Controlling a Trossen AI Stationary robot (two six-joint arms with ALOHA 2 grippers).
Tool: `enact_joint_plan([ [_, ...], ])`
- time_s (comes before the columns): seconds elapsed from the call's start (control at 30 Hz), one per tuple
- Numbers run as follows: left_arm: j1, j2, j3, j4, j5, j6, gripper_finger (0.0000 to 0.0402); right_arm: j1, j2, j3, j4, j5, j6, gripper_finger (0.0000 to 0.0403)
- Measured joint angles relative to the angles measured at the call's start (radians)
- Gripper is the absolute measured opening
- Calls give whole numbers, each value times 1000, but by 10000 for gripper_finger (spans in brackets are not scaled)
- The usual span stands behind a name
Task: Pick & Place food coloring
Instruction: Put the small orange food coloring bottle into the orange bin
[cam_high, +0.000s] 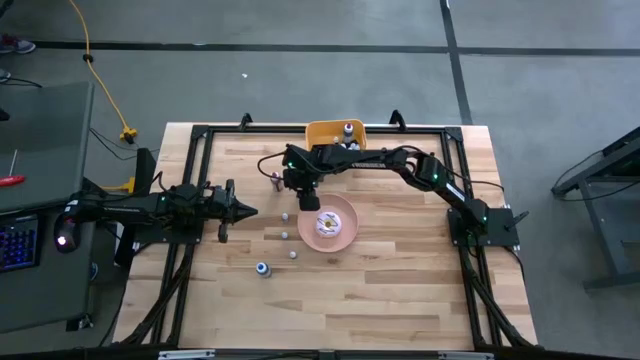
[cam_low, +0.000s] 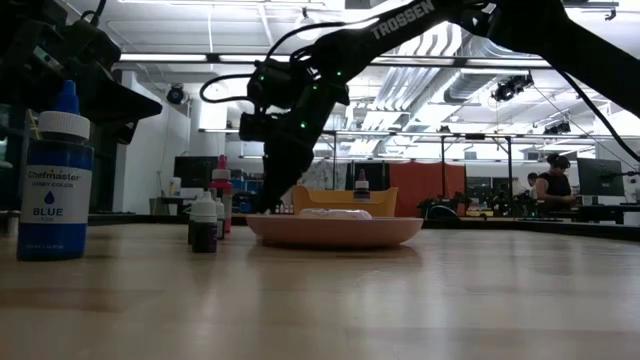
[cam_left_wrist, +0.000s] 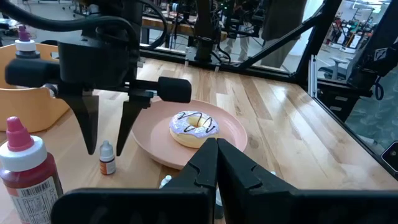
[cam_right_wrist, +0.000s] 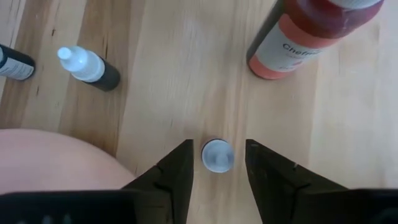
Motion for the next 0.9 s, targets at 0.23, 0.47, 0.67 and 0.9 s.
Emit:
enact_joint_plan([
  [0.23, 0, 0, 0, 0, 0, 0, 1, 0, 0, 0, -2, 1, 0, 112],
  [0.47, 0, 0, 0, 0, 0, 0, 1, 0, 0, 0, -2, 1, 0, 83],
  [0.67, 0, 0, 0, 0, 0, 0, 1, 0, 0, 0, -9, 1, 0, 63],
  [0.9, 0, 0, 0, 0, 0, 0, 1, 0, 0, 0, -9, 6, 29, 56],
])
